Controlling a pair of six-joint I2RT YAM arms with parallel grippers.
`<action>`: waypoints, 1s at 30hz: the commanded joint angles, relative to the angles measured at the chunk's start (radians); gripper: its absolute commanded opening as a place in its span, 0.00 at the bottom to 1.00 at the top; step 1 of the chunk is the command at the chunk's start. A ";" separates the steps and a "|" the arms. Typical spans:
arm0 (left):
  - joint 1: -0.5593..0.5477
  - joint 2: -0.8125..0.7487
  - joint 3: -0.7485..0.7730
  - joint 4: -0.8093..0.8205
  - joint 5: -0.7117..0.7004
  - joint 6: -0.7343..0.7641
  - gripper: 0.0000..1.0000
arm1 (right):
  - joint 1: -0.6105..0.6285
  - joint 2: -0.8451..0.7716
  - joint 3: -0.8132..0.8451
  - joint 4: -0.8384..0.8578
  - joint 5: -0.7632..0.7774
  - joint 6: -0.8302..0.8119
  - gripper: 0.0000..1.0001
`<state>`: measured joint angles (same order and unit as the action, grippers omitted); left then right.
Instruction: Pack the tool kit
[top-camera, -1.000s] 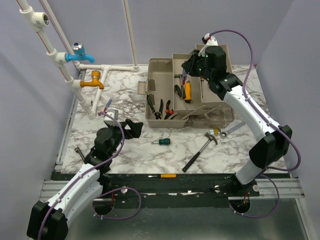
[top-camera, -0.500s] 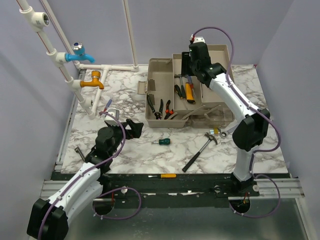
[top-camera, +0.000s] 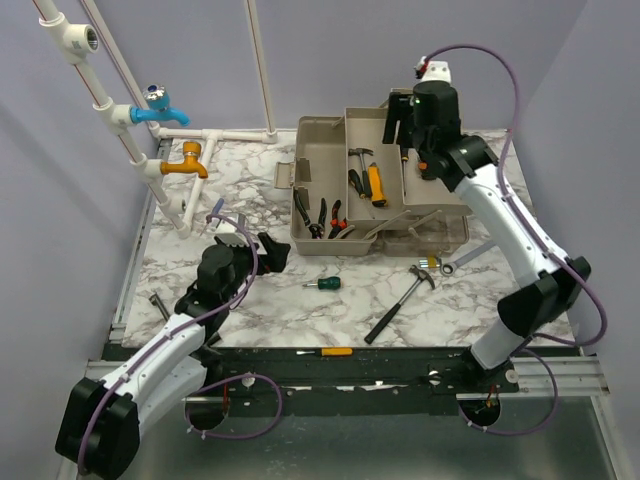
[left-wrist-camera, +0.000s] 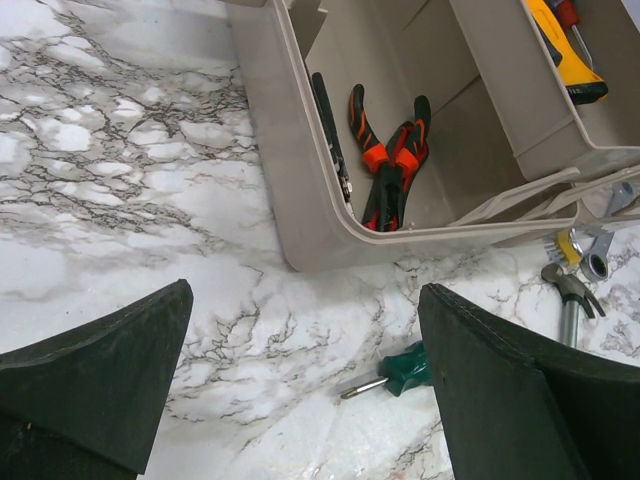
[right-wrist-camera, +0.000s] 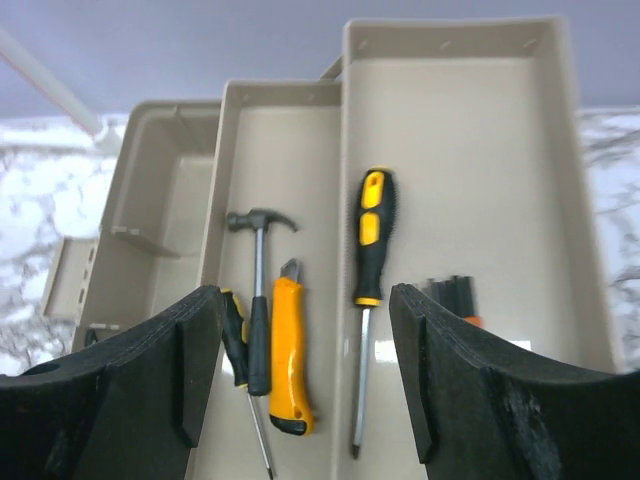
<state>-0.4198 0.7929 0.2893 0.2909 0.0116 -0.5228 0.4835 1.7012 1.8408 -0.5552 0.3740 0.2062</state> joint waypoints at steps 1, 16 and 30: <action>0.003 0.051 0.063 -0.021 0.010 0.010 0.98 | -0.001 -0.131 -0.054 0.040 0.140 -0.004 0.72; 0.003 0.211 0.199 -0.117 0.044 -0.065 0.97 | -0.318 -0.358 -0.329 -0.019 0.375 0.192 0.62; 0.002 0.342 0.320 -0.149 0.049 -0.083 0.97 | -0.702 -0.271 -0.604 0.152 -0.162 0.361 0.59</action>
<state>-0.4198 1.0878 0.5575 0.1326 0.0395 -0.6113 -0.1661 1.3720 1.3144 -0.4931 0.4126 0.4938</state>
